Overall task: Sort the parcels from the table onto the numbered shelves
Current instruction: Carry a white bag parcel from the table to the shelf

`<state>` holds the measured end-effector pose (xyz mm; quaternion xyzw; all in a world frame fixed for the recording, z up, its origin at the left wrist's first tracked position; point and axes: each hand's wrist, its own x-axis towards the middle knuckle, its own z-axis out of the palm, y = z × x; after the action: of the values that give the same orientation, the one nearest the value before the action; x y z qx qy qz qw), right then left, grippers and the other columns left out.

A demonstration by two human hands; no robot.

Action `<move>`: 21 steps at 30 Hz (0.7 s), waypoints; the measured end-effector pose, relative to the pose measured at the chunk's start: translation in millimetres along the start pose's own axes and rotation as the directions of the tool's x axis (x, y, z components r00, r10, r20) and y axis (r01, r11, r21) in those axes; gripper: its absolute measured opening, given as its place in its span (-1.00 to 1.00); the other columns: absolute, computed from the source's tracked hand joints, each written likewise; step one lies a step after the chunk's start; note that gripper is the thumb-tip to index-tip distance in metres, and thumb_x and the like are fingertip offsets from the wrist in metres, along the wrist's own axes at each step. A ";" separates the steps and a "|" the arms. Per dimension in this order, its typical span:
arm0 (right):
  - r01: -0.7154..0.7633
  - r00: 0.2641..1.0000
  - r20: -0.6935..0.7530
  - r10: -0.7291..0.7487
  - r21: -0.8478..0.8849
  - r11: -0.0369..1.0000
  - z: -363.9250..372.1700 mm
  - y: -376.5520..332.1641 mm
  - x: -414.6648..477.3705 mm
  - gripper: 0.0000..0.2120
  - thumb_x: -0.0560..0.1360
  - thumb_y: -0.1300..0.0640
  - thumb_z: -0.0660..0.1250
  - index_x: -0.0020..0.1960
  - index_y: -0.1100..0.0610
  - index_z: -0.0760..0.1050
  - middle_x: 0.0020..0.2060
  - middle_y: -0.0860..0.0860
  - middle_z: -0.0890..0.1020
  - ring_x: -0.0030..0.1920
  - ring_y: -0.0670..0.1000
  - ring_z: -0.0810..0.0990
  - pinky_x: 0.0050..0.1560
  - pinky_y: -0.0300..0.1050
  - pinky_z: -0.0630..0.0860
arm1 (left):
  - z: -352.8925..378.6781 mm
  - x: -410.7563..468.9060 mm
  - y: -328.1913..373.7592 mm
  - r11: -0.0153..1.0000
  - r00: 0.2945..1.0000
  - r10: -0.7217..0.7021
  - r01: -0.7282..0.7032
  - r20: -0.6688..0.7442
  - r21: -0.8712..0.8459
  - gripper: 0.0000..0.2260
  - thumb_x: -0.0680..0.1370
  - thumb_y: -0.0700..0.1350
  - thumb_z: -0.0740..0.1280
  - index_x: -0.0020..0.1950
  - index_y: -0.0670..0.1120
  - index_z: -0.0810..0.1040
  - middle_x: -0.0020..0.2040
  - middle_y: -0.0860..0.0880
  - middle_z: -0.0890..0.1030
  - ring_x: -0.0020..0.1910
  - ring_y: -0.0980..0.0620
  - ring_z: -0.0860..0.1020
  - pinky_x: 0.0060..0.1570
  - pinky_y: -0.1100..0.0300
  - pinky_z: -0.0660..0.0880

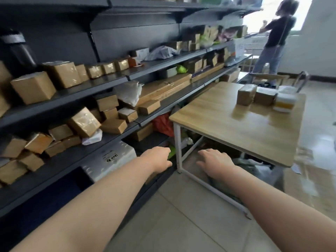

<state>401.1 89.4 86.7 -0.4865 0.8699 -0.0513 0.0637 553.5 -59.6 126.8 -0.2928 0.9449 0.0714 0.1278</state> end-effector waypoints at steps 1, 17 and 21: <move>-0.041 0.999 -0.002 0.041 0.009 0.999 -2.2 18.2 -3.3 -0.60 0.56 -0.12 0.15 0.35 -0.02 0.38 0.31 -0.01 0.47 0.31 0.08 0.43 0.19 0.08 0.38 | -2.7 11.2 14.4 1.000 1.000 0.026 -0.026 -0.001 0.005 -0.58 0.59 0.09 0.25 0.41 -0.03 0.36 0.35 -0.07 0.46 0.29 -0.12 0.46 0.21 -0.06 0.45; -0.482 0.875 -0.039 0.483 0.038 0.875 -35.7 198.3 54.1 -0.53 0.58 -0.13 0.17 0.44 -0.01 0.28 0.33 0.02 0.45 0.30 0.09 0.43 0.20 0.03 0.38 | -55.3 224.3 176.1 0.888 0.890 0.455 -0.456 0.031 0.066 -0.52 0.61 0.03 0.26 0.48 -0.10 0.30 0.45 -0.11 0.37 0.40 -0.15 0.36 0.31 0.04 0.35; -0.569 0.821 -0.029 0.570 0.048 0.821 -43.9 233.2 89.2 -0.52 0.58 -0.14 0.17 0.45 0.00 0.28 0.36 0.01 0.43 0.33 0.09 0.41 0.22 0.03 0.37 | -74.2 290.2 197.2 0.872 0.872 0.490 -0.490 0.029 0.009 -0.48 0.61 0.04 0.26 0.52 -0.10 0.25 0.48 -0.11 0.33 0.42 -0.12 0.33 0.32 0.04 0.32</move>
<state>151.9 136.1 89.3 -0.2023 0.9754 -0.0566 0.0667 195.0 -69.1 127.4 -0.0421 0.9871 0.0975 0.1199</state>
